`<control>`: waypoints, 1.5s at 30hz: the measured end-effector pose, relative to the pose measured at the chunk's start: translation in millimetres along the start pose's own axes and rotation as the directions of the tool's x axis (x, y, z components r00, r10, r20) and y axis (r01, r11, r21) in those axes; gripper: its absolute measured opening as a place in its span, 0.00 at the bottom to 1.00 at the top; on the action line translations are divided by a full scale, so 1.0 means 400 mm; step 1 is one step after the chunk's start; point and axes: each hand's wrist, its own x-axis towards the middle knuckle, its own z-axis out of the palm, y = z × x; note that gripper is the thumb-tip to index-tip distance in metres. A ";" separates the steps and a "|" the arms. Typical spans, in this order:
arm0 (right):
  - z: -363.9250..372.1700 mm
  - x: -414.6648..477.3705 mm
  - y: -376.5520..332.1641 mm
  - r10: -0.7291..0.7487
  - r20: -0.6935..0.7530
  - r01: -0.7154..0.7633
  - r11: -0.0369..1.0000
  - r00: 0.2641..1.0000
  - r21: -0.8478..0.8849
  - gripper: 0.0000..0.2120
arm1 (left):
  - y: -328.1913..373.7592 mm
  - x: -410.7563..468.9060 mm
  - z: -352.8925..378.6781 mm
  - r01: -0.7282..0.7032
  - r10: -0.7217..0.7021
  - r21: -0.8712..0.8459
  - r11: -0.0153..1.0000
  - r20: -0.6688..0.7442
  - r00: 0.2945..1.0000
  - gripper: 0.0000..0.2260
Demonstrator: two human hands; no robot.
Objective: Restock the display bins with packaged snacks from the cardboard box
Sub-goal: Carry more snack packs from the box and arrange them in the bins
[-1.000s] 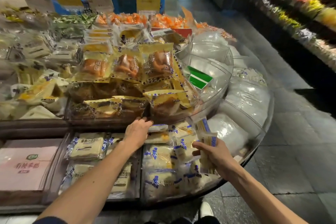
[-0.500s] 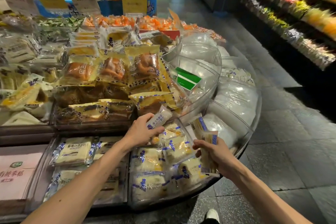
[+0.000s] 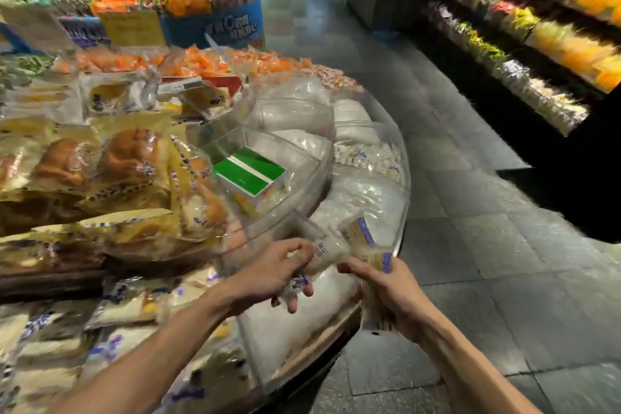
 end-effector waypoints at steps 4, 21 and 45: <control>-0.186 0.034 -0.048 0.029 0.006 -0.029 1.000 1.000 -0.011 0.10 | 0.075 0.123 0.166 0.001 -0.003 0.045 0.999 0.059 0.998 0.15; -0.612 0.544 -0.196 0.106 -0.034 -0.110 0.986 0.994 -0.124 0.11 | 0.197 0.676 0.303 0.032 -0.041 -0.053 0.998 -0.182 0.982 0.09; -0.714 1.446 -0.581 0.413 0.540 -0.091 0.847 0.733 -0.524 0.06 | 0.265 1.387 0.007 0.729 -0.181 0.192 0.657 -0.898 0.400 0.13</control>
